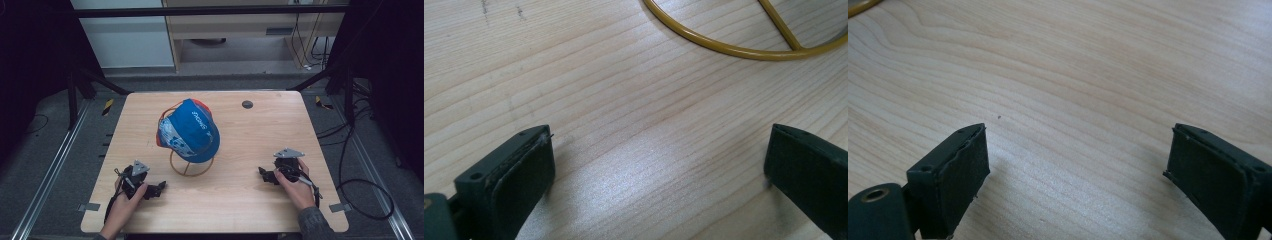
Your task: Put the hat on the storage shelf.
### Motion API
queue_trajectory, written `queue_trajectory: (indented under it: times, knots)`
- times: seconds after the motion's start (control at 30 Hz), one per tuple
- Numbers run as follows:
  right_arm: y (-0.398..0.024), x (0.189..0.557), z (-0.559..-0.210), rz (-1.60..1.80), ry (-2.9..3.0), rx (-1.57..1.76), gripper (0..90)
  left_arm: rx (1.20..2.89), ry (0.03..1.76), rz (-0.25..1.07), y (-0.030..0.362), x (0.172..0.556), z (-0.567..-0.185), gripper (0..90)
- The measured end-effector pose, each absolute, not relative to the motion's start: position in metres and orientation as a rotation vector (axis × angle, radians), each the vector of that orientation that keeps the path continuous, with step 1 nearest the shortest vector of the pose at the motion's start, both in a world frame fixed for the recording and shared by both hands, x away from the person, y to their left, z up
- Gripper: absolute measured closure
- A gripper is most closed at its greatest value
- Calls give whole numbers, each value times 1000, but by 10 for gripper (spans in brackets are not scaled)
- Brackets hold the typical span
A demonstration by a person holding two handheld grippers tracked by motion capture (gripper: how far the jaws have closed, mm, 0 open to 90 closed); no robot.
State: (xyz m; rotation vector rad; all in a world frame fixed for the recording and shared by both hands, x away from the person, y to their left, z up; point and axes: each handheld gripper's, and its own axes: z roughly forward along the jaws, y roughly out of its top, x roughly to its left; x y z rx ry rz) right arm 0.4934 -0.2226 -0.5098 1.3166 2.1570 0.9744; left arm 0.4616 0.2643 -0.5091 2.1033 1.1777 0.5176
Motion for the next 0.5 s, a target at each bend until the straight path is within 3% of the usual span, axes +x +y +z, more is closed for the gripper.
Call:
queue_trajectory:
  times: [0.5]
  knots:
    - [-218, 491, -512, 940, 2143, 1353, 82, 2110, 1178, 515, 267, 465, -509, 0]
